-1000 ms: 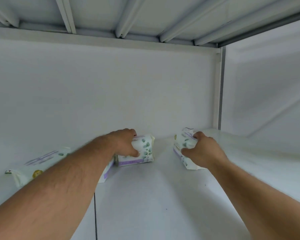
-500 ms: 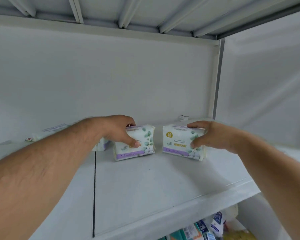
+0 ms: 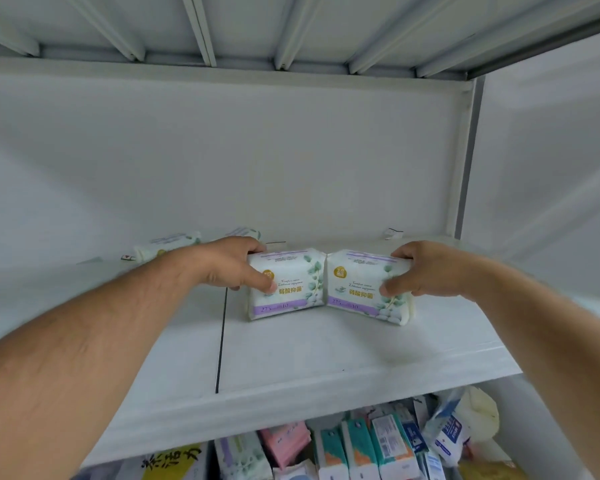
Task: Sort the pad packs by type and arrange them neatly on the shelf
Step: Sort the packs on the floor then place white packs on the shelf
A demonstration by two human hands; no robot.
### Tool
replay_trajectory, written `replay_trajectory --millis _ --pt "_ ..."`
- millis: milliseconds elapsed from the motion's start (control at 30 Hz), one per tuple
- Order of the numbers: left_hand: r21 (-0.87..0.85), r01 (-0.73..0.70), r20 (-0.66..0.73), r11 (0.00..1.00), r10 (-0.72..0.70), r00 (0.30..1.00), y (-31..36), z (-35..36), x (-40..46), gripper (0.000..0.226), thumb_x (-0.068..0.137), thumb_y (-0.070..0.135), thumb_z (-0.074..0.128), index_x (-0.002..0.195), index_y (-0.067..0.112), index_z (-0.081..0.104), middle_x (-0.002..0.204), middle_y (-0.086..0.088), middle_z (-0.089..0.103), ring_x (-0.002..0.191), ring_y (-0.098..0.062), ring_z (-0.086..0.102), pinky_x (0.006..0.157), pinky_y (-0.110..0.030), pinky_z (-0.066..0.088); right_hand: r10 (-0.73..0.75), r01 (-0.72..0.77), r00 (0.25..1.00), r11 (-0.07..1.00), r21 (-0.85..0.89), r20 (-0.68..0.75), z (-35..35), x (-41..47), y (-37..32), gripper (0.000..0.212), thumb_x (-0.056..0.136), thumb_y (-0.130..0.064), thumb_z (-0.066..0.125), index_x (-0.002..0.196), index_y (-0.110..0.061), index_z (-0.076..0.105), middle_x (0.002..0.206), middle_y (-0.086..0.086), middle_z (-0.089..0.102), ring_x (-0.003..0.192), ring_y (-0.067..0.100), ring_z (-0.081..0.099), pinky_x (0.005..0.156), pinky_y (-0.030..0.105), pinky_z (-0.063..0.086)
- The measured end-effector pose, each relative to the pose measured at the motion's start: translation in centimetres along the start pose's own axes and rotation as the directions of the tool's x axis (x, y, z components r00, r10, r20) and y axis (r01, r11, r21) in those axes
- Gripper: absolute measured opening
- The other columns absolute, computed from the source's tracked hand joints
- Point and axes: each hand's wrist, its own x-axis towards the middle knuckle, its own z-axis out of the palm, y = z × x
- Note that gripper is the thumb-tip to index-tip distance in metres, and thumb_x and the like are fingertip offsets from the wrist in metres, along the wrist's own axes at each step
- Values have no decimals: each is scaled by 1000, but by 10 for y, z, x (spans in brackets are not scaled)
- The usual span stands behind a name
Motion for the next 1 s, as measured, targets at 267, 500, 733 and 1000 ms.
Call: replay_trajectory --millis 267,500,733,1000 --pt "-58 73 -231 996 -85 969 2 2 -87 67 62 36 91 118 27 57 109 10 65 101 -12 64 94 -33 51 -175 175 984 984 -15 13 4 -60 -7 50 63 -42 91 105 -30 66 97 -8 73 89 15 68 89 40 57" --pt "-132 57 -262 990 -91 961 2 1 -177 61 62 28 93 115 29 62 103 5 71 97 -17 67 88 -31 53 -297 298 954 953 -49 26 7 -144 -27 57 67 -45 89 115 -34 60 103 -14 68 91 11 65 83 33 54" --pt "-131 -2 -283 991 -36 958 -17 -6 -290 50 63 36 91 107 31 68 98 7 71 82 -10 64 70 -23 48 -353 353 935 935 8 38 34 -261 -44 52 63 -50 88 109 -39 65 98 -15 70 91 10 67 84 32 54" --pt "-160 -12 -168 987 -16 986 -62 37 -425 61 56 47 87 112 36 67 107 11 70 91 -13 71 73 -33 61 -280 321 894 945 -64 348 129 -384 -52 57 61 -57 86 111 -46 61 99 -22 71 86 3 70 86 38 57"
